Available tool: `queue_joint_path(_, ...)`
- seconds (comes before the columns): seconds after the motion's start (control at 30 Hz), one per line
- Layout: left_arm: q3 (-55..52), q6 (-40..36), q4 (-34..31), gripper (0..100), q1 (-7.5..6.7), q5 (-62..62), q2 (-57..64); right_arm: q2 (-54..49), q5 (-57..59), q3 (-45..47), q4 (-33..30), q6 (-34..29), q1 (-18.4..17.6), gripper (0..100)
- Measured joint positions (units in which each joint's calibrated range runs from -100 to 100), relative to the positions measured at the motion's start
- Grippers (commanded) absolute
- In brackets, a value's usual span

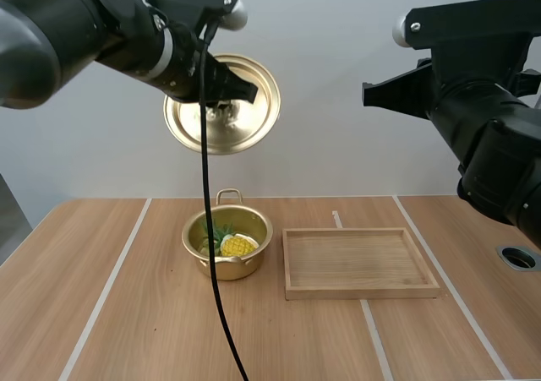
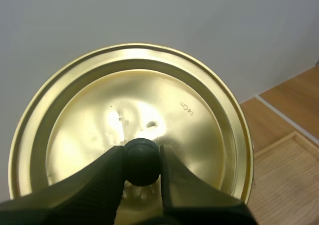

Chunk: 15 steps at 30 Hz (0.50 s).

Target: Open the pot, put the pineapple inside, and close it

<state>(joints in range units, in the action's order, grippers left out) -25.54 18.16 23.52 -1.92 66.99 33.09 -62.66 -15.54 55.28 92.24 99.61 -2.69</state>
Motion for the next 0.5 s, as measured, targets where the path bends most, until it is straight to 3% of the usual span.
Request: queue_joint_path(0.5, -18.98, 7.54, 2.70, 0, 0.00, -15.27, -0.75, 0.00, 0.00, 0.00, 6.69, 0.00, 0.00, 0)
